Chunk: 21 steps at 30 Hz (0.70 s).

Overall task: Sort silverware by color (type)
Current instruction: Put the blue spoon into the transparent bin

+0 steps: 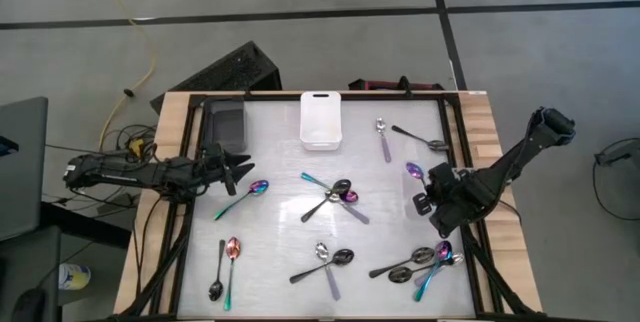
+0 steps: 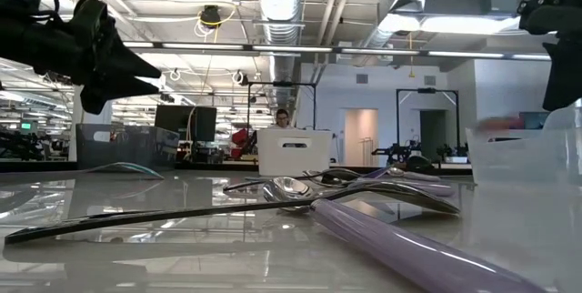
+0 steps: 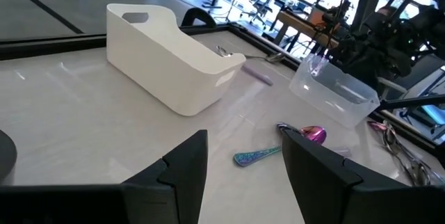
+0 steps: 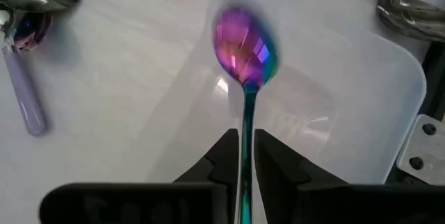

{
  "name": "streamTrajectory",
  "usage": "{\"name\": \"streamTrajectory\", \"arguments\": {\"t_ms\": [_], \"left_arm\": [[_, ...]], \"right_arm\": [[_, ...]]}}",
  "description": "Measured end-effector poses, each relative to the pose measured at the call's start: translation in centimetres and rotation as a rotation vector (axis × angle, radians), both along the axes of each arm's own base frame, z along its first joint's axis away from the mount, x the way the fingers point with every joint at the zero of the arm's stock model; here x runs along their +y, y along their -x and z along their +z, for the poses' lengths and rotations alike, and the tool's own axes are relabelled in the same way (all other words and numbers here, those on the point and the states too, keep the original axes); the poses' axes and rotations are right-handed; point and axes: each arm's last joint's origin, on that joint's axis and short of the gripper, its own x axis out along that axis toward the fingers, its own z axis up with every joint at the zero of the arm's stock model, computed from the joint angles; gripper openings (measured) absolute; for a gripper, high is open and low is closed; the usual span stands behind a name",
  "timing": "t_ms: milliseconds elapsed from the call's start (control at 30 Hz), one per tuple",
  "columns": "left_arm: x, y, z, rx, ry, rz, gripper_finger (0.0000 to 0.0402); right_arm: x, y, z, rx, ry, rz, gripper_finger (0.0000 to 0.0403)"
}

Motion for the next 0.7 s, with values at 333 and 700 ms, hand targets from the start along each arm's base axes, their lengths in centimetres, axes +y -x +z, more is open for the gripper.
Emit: {"name": "streamTrajectory", "arguments": {"t_ms": [333, 700], "left_arm": [[0.0, 0.0, -0.2, 0.023, -0.002, 0.0, 0.0171], [0.0, 0.0, -0.2, 0.022, -0.001, 0.0, 0.0171]], "right_arm": [[0.0, 0.0, 0.0, 0.017, -0.013, 0.004, 0.0092], [0.1, -1.4, 3.2, -0.03, -0.062, 0.056, 0.0102]]}}
